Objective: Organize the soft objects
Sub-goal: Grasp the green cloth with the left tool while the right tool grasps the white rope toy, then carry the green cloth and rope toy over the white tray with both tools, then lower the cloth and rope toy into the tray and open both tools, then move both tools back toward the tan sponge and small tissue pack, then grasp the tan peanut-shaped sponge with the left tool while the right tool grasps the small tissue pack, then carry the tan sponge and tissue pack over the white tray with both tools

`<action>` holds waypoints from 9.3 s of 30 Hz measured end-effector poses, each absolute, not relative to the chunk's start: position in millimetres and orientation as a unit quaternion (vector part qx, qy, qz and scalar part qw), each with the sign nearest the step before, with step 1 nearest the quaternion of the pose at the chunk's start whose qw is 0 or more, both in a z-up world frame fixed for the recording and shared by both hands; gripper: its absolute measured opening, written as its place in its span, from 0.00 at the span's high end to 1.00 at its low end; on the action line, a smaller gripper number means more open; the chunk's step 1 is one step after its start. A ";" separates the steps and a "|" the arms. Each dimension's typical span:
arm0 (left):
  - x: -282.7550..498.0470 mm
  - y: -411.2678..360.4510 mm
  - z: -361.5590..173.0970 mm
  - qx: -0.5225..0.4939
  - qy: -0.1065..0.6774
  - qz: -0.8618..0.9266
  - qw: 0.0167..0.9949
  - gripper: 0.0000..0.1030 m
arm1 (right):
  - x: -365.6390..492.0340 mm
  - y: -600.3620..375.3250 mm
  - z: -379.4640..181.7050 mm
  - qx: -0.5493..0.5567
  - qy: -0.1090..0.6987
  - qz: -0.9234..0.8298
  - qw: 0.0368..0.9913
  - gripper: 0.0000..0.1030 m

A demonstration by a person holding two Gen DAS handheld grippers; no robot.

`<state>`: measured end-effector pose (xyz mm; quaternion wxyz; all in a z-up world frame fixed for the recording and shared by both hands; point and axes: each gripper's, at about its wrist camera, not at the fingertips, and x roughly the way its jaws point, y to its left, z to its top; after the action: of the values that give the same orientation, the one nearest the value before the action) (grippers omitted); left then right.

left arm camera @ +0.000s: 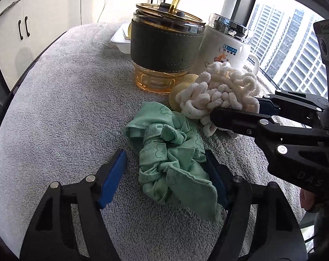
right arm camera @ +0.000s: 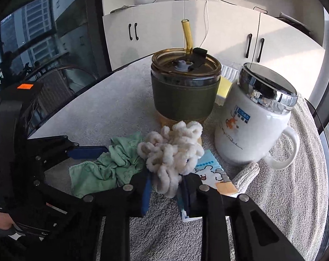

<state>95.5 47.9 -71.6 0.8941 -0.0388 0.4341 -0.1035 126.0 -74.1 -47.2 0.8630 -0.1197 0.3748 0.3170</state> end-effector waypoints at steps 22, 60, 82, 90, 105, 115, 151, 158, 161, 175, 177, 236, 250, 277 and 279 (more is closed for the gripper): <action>64.1 47.4 -49.5 -0.038 0.402 -0.112 0.908 0.60 | 86.0 -132.1 -21.3 -0.071 0.344 0.300 0.887 0.79; 198.6 127.3 34.3 0.025 0.360 -0.101 0.927 0.60 | 209.1 -245.5 31.1 -0.111 0.355 0.187 0.909 0.79; 380.5 69.2 6.5 0.131 0.406 -0.240 0.872 0.59 | 388.8 -155.3 17.5 -0.177 0.394 0.298 0.851 0.79; 403.3 38.3 -22.4 0.155 0.423 -0.264 0.853 0.59 | 406.9 -123.6 -9.5 -0.197 0.407 0.340 0.824 0.79; 413.2 35.6 -33.6 0.158 0.429 -0.252 0.853 0.48 | 400.7 -122.1 -29.8 -0.217 0.423 0.365 0.801 0.73; 413.2 43.9 -29.7 0.151 0.421 -0.248 0.859 0.25 | 396.7 -131.1 -26.2 -0.199 0.420 0.358 0.810 0.54; 312.6 154.5 15.2 -0.017 0.356 -0.134 0.925 0.00 | 313.9 -230.5 7.9 -0.084 0.378 0.295 0.874 0.32; 260.1 173.6 4.4 -0.035 0.356 -0.103 0.928 0.00 | 273.0 -244.3 -1.1 -0.060 0.380 0.283 0.879 0.29; 238.2 176.6 -3.0 -0.041 0.358 -0.091 0.928 0.00 | 255.1 -246.4 -9.0 -0.054 0.383 0.273 0.881 0.27; 133.7 127.7 -26.1 -0.067 0.378 -0.124 0.915 0.00 | 176.3 -226.2 -40.2 0.007 0.407 0.282 0.869 0.25; 123.8 113.5 -31.0 -0.069 0.384 -0.139 0.910 0.00 | 163.9 -216.0 -42.9 0.010 0.405 0.293 0.866 0.25; 162.8 26.8 -56.1 -0.070 0.435 -0.189 0.878 0.19 | 115.0 -140.4 -49.8 -0.110 0.362 0.343 0.860 0.46; 164.6 17.1 -63.4 -0.020 0.434 -0.159 0.887 0.54 | 112.0 -154.5 -47.9 -0.106 0.356 0.353 0.859 0.46; 107.2 67.6 -32.2 -0.041 0.412 -0.138 0.900 0.70 | 97.6 -176.6 -23.1 -0.085 0.358 0.320 0.873 0.47; 108.5 79.3 -26.3 -0.044 0.409 -0.131 0.902 0.70 | 99.4 -184.1 -16.5 -0.078 0.356 0.317 0.876 0.47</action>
<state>108.5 79.3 -26.3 0.9022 -0.0440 0.4085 -0.1314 99.4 -184.1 -16.5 0.8757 -0.0784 0.3561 0.3166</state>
